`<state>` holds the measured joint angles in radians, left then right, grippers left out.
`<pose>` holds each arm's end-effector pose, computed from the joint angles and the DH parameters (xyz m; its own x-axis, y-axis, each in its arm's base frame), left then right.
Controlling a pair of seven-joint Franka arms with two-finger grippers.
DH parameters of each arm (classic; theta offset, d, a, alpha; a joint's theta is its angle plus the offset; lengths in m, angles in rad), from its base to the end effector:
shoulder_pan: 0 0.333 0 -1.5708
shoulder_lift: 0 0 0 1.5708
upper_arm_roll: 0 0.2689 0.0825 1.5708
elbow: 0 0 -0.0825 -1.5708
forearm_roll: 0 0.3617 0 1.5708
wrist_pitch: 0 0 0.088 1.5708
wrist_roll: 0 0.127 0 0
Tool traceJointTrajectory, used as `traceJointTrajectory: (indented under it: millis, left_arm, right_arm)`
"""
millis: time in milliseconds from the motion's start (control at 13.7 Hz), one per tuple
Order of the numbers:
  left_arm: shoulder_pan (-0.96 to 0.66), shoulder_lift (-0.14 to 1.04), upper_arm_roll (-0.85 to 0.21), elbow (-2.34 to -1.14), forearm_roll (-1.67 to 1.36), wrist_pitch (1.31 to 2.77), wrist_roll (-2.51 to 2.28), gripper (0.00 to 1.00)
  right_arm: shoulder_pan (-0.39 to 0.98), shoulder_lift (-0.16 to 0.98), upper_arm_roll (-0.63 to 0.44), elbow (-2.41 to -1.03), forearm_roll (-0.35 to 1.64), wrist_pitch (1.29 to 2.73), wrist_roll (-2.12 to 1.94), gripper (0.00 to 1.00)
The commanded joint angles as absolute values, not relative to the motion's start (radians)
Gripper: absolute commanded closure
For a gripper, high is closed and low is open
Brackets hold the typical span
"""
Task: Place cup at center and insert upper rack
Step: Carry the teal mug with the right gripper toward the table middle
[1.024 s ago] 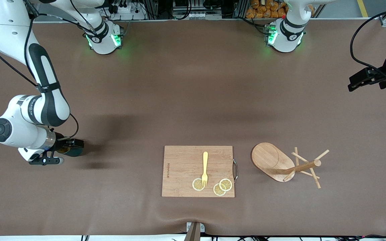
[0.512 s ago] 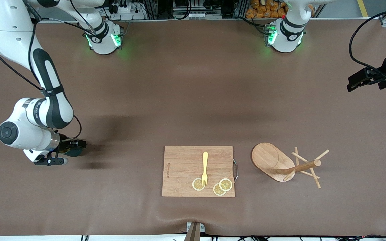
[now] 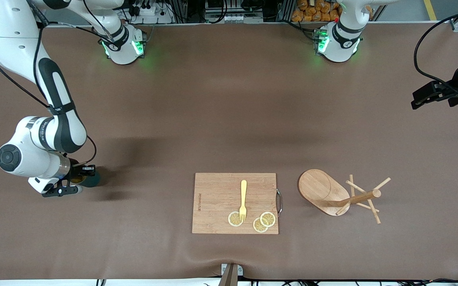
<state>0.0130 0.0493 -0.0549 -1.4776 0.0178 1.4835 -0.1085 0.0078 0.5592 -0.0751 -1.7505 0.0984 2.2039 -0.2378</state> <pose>0.5354 -0.0194 0.5652 0.9968 0.0681 -0.0414 0.0673 -0.9975 -0.0197 0.6090 -0.0344 0.1998 0.9885 0.1193 -0.0933 0.1144 -0.9918 -0.0566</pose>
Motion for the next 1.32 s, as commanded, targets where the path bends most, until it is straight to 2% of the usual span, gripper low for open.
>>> traceJointTrajectory:
  millis: [0,512,1243]
  left_arm:
    - [0.017,0.052,-0.061,-1.473,0.020,1.489,-0.107,0.00]
    - [0.018,0.052,-0.061,-1.476,0.020,1.488,-0.112,0.00]
    - [0.020,0.052,-0.061,-1.476,0.020,1.489,-0.109,0.00]
  right_arm:
    - [0.009,0.549,-0.069,-1.755,0.114,2.203,-0.253,1.00]
    - [0.104,0.468,-0.066,-1.729,0.118,2.131,-0.181,1.00]
    - [0.512,0.402,-0.058,-1.680,0.129,1.896,0.426,1.00]
